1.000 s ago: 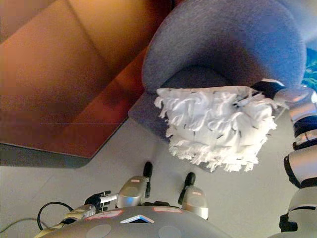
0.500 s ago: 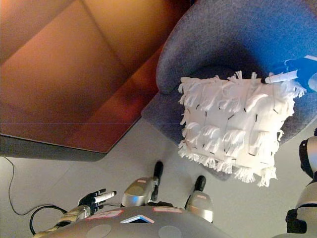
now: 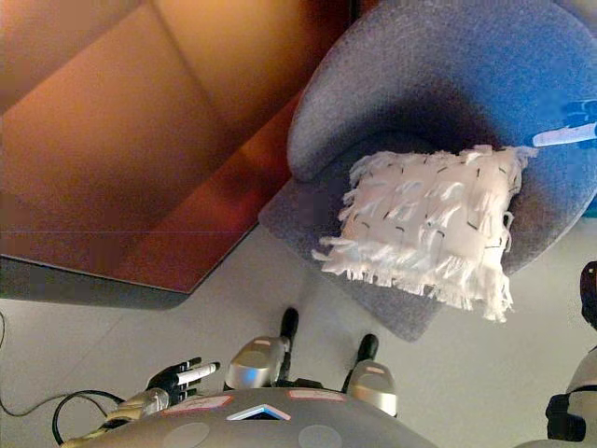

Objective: Pick up the pillow and put it on the sofa.

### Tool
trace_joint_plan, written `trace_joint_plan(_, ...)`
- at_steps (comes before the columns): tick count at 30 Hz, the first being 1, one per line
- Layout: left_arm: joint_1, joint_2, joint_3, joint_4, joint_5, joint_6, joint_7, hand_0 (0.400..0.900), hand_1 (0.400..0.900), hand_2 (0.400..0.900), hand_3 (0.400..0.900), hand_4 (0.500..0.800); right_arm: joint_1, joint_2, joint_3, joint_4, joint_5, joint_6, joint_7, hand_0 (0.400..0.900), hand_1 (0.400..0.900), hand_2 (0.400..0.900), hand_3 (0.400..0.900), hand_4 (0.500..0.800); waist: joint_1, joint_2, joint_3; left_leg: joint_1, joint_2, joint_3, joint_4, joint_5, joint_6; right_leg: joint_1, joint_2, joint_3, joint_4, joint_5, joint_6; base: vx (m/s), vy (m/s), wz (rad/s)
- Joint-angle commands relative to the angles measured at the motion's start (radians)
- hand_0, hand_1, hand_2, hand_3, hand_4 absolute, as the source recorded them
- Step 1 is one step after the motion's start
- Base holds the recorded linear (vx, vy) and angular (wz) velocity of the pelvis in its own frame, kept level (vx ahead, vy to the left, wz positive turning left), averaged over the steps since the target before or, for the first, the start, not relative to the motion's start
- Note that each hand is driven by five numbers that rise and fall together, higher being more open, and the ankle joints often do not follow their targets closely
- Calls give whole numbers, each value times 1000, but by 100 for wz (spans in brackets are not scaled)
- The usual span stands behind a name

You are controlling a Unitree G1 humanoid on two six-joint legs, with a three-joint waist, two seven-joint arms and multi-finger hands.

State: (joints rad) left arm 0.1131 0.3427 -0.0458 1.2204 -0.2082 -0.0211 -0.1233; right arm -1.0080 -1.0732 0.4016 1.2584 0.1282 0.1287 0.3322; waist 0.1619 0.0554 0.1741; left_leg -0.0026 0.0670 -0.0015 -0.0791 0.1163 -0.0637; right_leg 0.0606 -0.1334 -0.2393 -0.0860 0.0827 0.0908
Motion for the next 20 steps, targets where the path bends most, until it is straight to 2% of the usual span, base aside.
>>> trace_joint_plan(1, 30, 101, -31, 60, 34, -52, -22, 900, 900, 900, 900, 800, 33, -109, -20, -68, 122, -50, -29, 900, 900, 900, 900, 800, -21, -68, -107, 24, 68, 21, 37, -88, -73, 11, -12, -3, 50, -94, 12, -31, 55, -18)
trace_joint_plan(2, 30, 98, -29, 56, 27, -59, -27, 900, 900, 900, 900, 800, 112, -88, -73, -122, 165, -47, -13, 900, 900, 900, 900, 800, -37, -69, -109, 33, 65, 29, 35, -93, -68, 13, -10, 3, 48, -92, 13, -30, 54, -20)
trace_joint_plan(4, 26, 102, -16, 49, 16, -64, -36, 900, 900, 900, 900, 800, 322, -20, -195, -238, 189, -61, -40, 900, 900, 900, 900, 800, -60, -77, -112, 48, 62, 44, 32, -100, -62, 15, -8, 18, 48, -89, 16, -47, 47, -25)
trace_joint_plan(6, 21, 99, -3, 36, 5, -69, -46, 900, 900, 900, 900, 800, 545, 114, -305, -362, 249, -48, -65, 900, 900, 900, 900, 800, -90, -78, -112, 60, 63, 63, 36, -111, -55, 14, -5, 37, 55, -91, 18, -74, 54, -31)
trace_joint_plan(7, 17, 91, 1, 36, -5, -79, -45, 900, 900, 900, 900, 800, 656, 209, -347, -395, 270, -60, -71, 900, 900, 900, 900, 800, -105, -78, -109, 68, 62, 72, 38, -116, -49, 16, -3, 48, 59, -92, 18, -59, 59, -29)
trace_joint_plan(9, 10, 75, 11, 38, -14, -94, -46, 900, 900, 900, 900, 800, 796, 387, -376, -347, 180, -96, -56, 900, 900, 900, 900, 800, -128, -76, -107, 83, 60, 90, 42, -125, -40, 18, 1, 63, 71, -98, 19, -59, 79, -28)
trace_joint_plan(10, 4, 65, 5, 42, -19, -107, -42, 900, 900, 900, 900, 800, 847, 474, -360, -291, 183, -63, -69, 900, 900, 900, 900, 800, -138, -74, -106, 93, 59, 98, 40, -128, -34, 21, 4, 68, 75, -101, 17, -55, 73, -21)
trace_joint_plan(12, -10, 51, -6, 48, 5, -121, -37, 900, 900, 900, 900, 800, 897, 589, -329, -154, 114, -77, -109, 900, 900, 900, 900, 800, -144, -74, -105, 103, 56, 107, 45, -136, -25, 27, 6, 71, 79, -103, 15, -33, 43, -9)
trace_joint_plan(13, -19, 46, -22, 45, 19, -125, -32, 900, 900, 900, 900, 800, 920, 641, -315, -59, 127, -54, -114, 900, 900, 900, 900, 800, -144, -72, -103, 109, 54, 108, 52, -142, -22, 35, 6, 71, 82, -104, 14, -20, 38, -4)
trace_joint_plan(15, -25, 46, -33, 43, 34, -133, -34, 900, 900, 900, 900, 800, 943, 691, -330, 43, 139, -29, -143, 900, 900, 900, 900, 800, -144, -66, -102, 114, 48, 105, 62, -150, -17, 40, 5, 71, 87, -106, 12, -24, 60, -5)
trace_joint_plan(18, -26, 51, -32, 44, 43, -137, -44, 900, 900, 900, 900, 800, 973, 715, -335, 105, 87, 25, -118, 900, 900, 900, 900, 800, -148, -54, -104, 120, 38, 102, 58, -151, -13, 44, 4, 72, 87, -104, 13, -35, 86, -9)
trace_joint_plan(20, -23, 57, -29, 42, 38, -138, -57, 900, 900, 900, 900, 800, 994, 720, -345, 125, 148, 40, -106, 900, 900, 900, 900, 800, -153, -43, -105, 121, 33, 101, 57, -152, -12, 42, 1, 72, 88, -105, 15, -41, 94, -9)
